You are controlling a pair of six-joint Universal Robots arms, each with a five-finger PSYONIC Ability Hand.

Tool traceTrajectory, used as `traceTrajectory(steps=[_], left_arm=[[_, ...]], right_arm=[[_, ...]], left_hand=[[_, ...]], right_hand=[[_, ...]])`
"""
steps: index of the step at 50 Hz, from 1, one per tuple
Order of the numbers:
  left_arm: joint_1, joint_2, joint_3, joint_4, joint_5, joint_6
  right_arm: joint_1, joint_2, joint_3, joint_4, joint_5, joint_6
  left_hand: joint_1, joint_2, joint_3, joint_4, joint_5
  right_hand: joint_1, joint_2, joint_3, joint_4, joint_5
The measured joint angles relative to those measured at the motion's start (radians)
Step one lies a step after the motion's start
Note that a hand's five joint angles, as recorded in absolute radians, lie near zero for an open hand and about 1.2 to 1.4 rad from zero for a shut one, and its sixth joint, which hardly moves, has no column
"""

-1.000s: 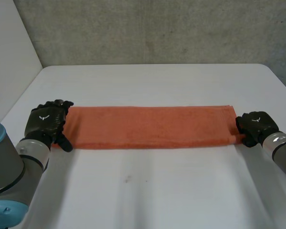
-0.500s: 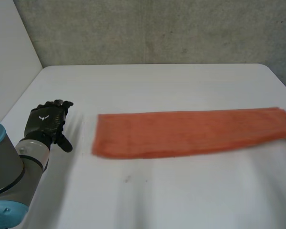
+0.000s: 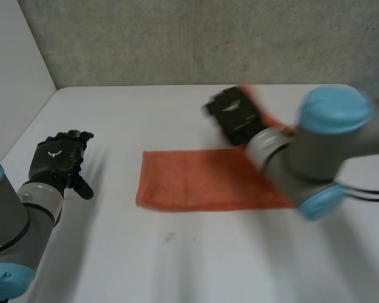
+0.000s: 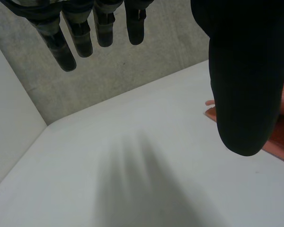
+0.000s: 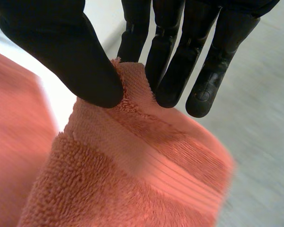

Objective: Fold the laundry

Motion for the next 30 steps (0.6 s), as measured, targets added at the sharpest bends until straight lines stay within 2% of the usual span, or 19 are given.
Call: traceTrajectory(steps=[6, 11, 12, 13, 14, 15, 16, 17, 18, 22, 30], left_arm=[[0.0, 0.0, 0.001, 0.0, 0.001, 0.0], [-0.003, -0.003, 0.007, 0.002, 0.002, 0.0], [-0.006, -0.005, 0.012, 0.003, 0.003, 0.001], [-0.008, -0.006, 0.016, 0.004, 0.004, 0.001], [-0.01, -0.008, 0.022, 0.005, 0.006, 0.002], [-0.014, -0.01, 0.031, 0.006, 0.007, 0.003], [-0.016, -0.012, 0.036, 0.007, 0.008, 0.003], [-0.023, -0.018, 0.049, 0.007, 0.01, 0.004], [-0.028, -0.021, 0.057, 0.008, 0.011, 0.005], [-0.071, -0.052, 0.115, 0.009, 0.016, 0.007], [-0.231, -0.208, 0.313, 0.009, 0.019, 0.011]], right_arm=[[0.175, 0.154, -0.049, -0.038, -0.005, -0.002], [0.22, 0.205, -0.056, -0.044, 0.0, -0.002], [0.227, 0.208, -0.056, -0.044, 0.005, 0.0], [0.229, 0.205, -0.056, -0.043, 0.009, 0.003], [0.229, 0.195, -0.054, -0.042, 0.015, 0.008], [0.228, 0.183, -0.052, -0.041, 0.021, 0.015], [0.224, 0.166, -0.049, -0.039, 0.029, 0.025], [0.215, 0.14, -0.042, -0.036, 0.042, 0.043], [0.21, 0.126, -0.039, -0.035, 0.048, 0.052], [0.147, 0.032, 0.008, -0.025, 0.089, 0.13], [-0.052, -0.139, 0.221, 0.021, 0.142, 0.295]], left_hand=[[0.0, 0.0, 0.0, 0.0, 0.0], [0.0, 0.0, 0.0, 0.0, 0.0], [0.0, 0.0, 0.0, 0.0, 0.0], [0.0, 0.0, 0.0, 0.0, 0.0], [0.0, 0.0, 0.0, 0.0, 0.0], [0.0, 0.0, 0.0, 0.0, 0.0], [0.0, 0.0, 0.0, 0.0, 0.0], [0.0, 0.0, 0.0, 0.0, 0.0], [0.0, 0.0, 0.0, 0.0, 0.0], [0.0, 0.0, 0.0, 0.0, 0.0], [0.0, 0.0, 0.0, 0.0, 0.0]], right_hand=[[0.0, 0.0, 0.0, 0.0, 0.0], [-0.02, -0.032, -0.023, -0.023, -0.019], [-0.258, -0.271, -0.269, -0.27, -0.249], [-0.297, -0.313, -0.309, -0.31, -0.287], [-0.546, -0.578, -0.568, -0.569, -0.544], [-0.669, -0.772, -0.743, -0.743, -0.72], [-0.669, -0.772, -0.743, -0.743, -0.72], [-0.748, -0.925, -0.927, -0.929, -0.887], [-0.754, -0.948, -0.954, -0.951, -0.907], [-0.754, -0.961, -0.972, -0.959, -0.914], [-0.754, -0.961, -0.972, -0.959, -0.914]])
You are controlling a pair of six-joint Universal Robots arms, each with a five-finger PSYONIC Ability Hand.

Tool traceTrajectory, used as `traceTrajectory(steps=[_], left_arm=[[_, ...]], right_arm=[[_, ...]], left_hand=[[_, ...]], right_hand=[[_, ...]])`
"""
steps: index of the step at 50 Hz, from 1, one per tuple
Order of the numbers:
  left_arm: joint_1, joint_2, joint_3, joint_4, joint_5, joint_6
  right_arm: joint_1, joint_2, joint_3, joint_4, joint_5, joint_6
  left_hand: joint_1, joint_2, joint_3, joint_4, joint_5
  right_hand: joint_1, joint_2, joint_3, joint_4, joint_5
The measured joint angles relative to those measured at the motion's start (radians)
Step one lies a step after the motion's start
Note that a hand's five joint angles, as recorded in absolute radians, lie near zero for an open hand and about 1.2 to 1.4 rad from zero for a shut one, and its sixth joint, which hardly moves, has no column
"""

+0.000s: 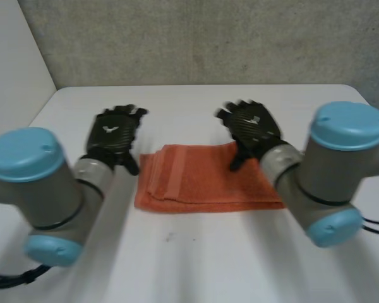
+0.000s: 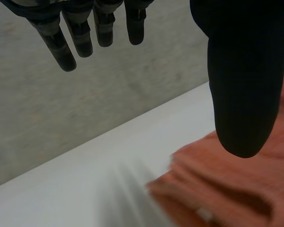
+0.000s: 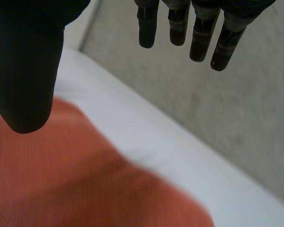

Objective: Fold the laundry

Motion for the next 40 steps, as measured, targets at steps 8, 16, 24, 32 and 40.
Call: traceTrajectory(steps=[8, 16, 24, 32, 40], left_arm=[[-0.11, -0.214, 0.194, -0.006, 0.001, 0.007], [-0.121, -0.297, 0.227, -0.009, -0.006, 0.026], [-0.104, -0.233, 0.152, -0.012, -0.025, 0.028], [-0.058, -0.038, -0.002, -0.011, -0.074, 0.023], [-0.001, 0.111, -0.12, -0.014, -0.117, 0.018]], right_arm=[[-0.152, -0.027, 0.205, 0.015, -0.016, 0.023], [-0.229, 0.011, 0.303, -0.054, -0.09, 0.012], [-0.257, 0.024, 0.3, -0.14, -0.103, -0.039], [-0.167, 0.009, 0.134, -0.122, -0.055, -0.233], [0.195, 0.161, -0.173, 0.025, -0.052, -0.289]], left_hand=[[0.0, 0.0, 0.0, 0.0, 0.0], [0.0, 0.0, 0.0, -0.002, 0.0], [0.0, 0.0, 0.0, -0.002, -0.003], [0.0, 0.0, 0.0, -0.002, -0.003], [0.0, 0.0, 0.0, -0.002, -0.003]], right_hand=[[0.003, 0.007, 0.01, 0.004, 0.002], [0.426, 0.511, 0.512, 0.493, 0.459], [0.749, 0.96, 0.968, 0.956, 0.902], [0.754, 0.96, 0.969, 0.959, 0.909], [0.754, 0.96, 0.97, 0.959, 0.915]])
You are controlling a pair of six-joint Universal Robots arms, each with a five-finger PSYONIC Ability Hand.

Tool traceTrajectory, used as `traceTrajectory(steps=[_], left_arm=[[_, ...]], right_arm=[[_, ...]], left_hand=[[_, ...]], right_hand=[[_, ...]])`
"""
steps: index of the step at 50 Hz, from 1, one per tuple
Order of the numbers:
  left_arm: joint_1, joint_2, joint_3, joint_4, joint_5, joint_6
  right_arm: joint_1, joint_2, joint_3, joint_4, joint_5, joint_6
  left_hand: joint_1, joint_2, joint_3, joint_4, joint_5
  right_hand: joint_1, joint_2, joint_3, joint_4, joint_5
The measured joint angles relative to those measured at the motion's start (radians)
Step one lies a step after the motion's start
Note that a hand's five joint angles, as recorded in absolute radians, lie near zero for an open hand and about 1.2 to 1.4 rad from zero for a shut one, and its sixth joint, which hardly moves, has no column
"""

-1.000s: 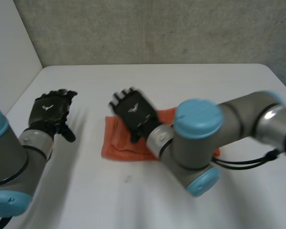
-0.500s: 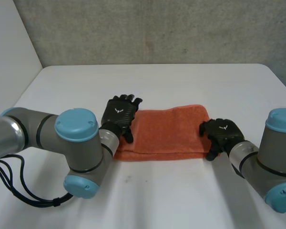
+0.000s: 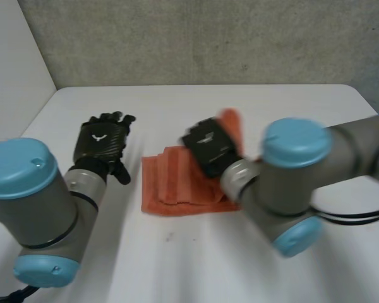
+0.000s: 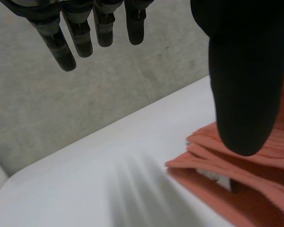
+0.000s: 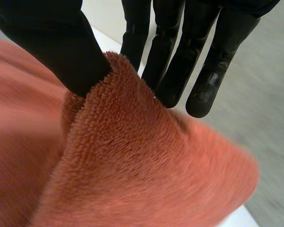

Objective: Fold the laundry

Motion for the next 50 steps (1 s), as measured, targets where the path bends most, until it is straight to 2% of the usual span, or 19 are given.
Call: traceTrajectory(steps=[6, 9, 10, 11, 13, 14, 16, 18, 20, 25, 30, 34, 39, 44, 50], left_arm=[[0.035, 0.041, -0.038, 0.0, -0.01, -0.002], [0.051, 0.047, -0.043, 0.0, -0.011, -0.003], [0.057, 0.047, -0.039, 0.001, -0.01, -0.003], [0.059, 0.047, -0.037, 0.001, -0.01, -0.003], [0.066, 0.044, -0.023, 0.002, -0.008, -0.003], [0.067, 0.042, -0.018, 0.002, -0.007, -0.003], [0.068, 0.031, 0.009, 0.002, -0.005, -0.004], [0.067, 0.024, 0.023, 0.002, -0.004, -0.005], [0.061, -0.002, 0.07, 0.002, -0.003, -0.009], [0.022, -0.073, 0.167, -0.015, 0.002, -0.035], [-0.034, -0.157, 0.269, -0.074, 0.025, -0.092], [-0.056, -0.209, 0.322, -0.13, 0.052, -0.14], [-0.07, -0.297, 0.383, -0.243, 0.088, -0.22], [-0.06, -0.344, 0.386, -0.304, 0.092, -0.241], [-0.026, -0.355, 0.363, -0.34, 0.086, -0.234]], right_arm=[[0.13, 0.121, -0.086, 0.048, -0.04, -0.013], [0.162, 0.167, -0.117, 0.055, -0.04, -0.017], [0.166, 0.169, -0.124, 0.055, -0.029, -0.015], [0.167, 0.167, -0.128, 0.055, -0.019, -0.013], [0.164, 0.141, -0.133, 0.053, 0.025, 0.006], [0.162, 0.13, -0.132, 0.052, 0.039, 0.016], [0.146, 0.079, -0.126, 0.046, 0.087, 0.069], [0.139, 0.063, -0.123, 0.044, 0.099, 0.09], [0.098, -0.012, -0.105, 0.038, 0.135, 0.196], [0.031, -0.093, -0.085, 0.045, 0.147, 0.353], [-0.025, -0.107, -0.087, 0.079, 0.122, 0.451], [-0.047, -0.082, -0.1, 0.105, 0.107, 0.473], [-0.087, 0.04, -0.165, 0.196, 0.08, 0.505], [-0.11, 0.166, -0.239, 0.288, 0.033, 0.54], [-0.126, 0.243, -0.306, 0.367, -0.009, 0.563]], left_hand=[[0.0, 0.0, 0.0, 0.0, 0.0], [0.0, 0.0, 0.0, 0.0, 0.0], [0.0, 0.0, 0.0, 0.0, 0.0], [0.0, 0.0, 0.0, 0.0, 0.0], [0.0, 0.0, 0.0, 0.0, 0.0], [0.0, 0.0, 0.0, 0.0, 0.0], [0.0, 0.0, 0.0, 0.0, 0.0], [0.0, 0.0, 0.0, 0.0, 0.0], [0.0, 0.0, 0.0, 0.0, 0.0], [0.0, 0.0, 0.0, 0.0, 0.0], [0.0, 0.0, 0.0, 0.0, 0.0], [0.0, 0.0, 0.0, 0.0, 0.0], [0.0, 0.0, 0.0, 0.0, 0.0], [0.0, 0.0, 0.0, 0.0, 0.0], [0.0, 0.0, 0.0, 0.0, 0.0]], right_hand=[[0.0, 0.0, 0.0, 0.0, 0.0], [-0.258, -0.331, -0.312, -0.316, -0.278], [-0.522, -0.61, -0.585, -0.59, -0.547], [-0.522, -0.61, -0.585, -0.59, -0.547], [-0.742, -0.922, -0.919, -0.924, -0.881], [-0.752, -0.939, -0.945, -0.947, -0.903], [-0.755, -0.959, -0.969, -0.959, -0.916], [-0.755, -0.959, -0.969, -0.959, -0.916], [-0.755, -0.959, -0.969, -0.959, -0.916], [-0.755, -0.959, -0.969, -0.959, -0.916], [-0.755, -0.959, -0.969, -0.959, -0.916], [-0.755, -0.959, -0.969, -0.959, -0.916], [-0.755, -0.959, -0.969, -0.959, -0.916], [-0.755, -0.959, -0.969, -0.959, -0.916], [-0.755, -0.959, -0.969, -0.959, -0.916]])
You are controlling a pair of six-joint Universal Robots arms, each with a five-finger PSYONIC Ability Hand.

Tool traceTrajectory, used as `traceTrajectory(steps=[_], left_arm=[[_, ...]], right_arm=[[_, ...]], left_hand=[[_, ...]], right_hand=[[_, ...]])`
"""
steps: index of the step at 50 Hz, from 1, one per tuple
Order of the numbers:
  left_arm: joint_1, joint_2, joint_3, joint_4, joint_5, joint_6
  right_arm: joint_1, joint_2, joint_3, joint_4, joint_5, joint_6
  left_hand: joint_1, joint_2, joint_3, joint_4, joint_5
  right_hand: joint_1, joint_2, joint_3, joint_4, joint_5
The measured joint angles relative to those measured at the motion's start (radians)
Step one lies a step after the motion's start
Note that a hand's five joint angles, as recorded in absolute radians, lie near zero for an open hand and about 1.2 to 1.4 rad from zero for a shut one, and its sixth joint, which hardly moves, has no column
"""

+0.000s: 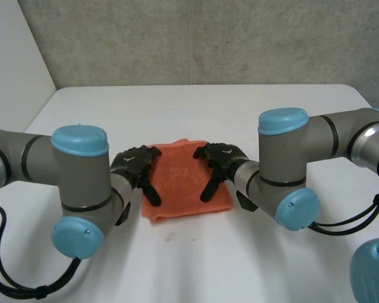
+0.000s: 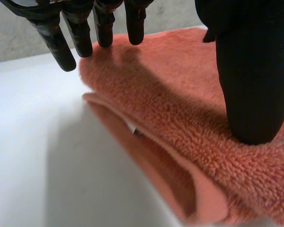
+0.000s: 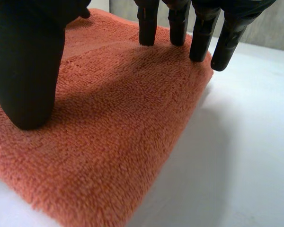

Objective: Fold the laundry

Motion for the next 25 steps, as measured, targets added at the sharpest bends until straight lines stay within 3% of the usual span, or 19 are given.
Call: traceTrajectory(steps=[6, 18, 25], left_arm=[[0.018, 0.036, -0.011, -0.02, -0.001, 0.006], [0.024, 0.365, -0.006, -0.03, 0.0, 0.003], [0.073, 0.559, -0.041, -0.056, -0.005, 0.006]], right_arm=[[-0.013, -0.016, -0.035, 0.038, -0.013, 0.005], [-0.067, -0.414, 0.08, -0.028, 0.021, 0.0], [-0.132, -0.672, 0.275, -0.135, 0.132, -0.045]], left_hand=[[0.0, 0.0, 0.0, 0.0, 0.0], [0.0, 0.0, 0.0, 0.0, 0.0], [0.0, 0.0, 0.0, 0.0, 0.0]], right_hand=[[0.0, 0.0, 0.0, 0.0, 0.0], [0.0, 0.0, 0.0, 0.0, 0.0], [0.0, 0.0, 0.0, 0.0, 0.0]])
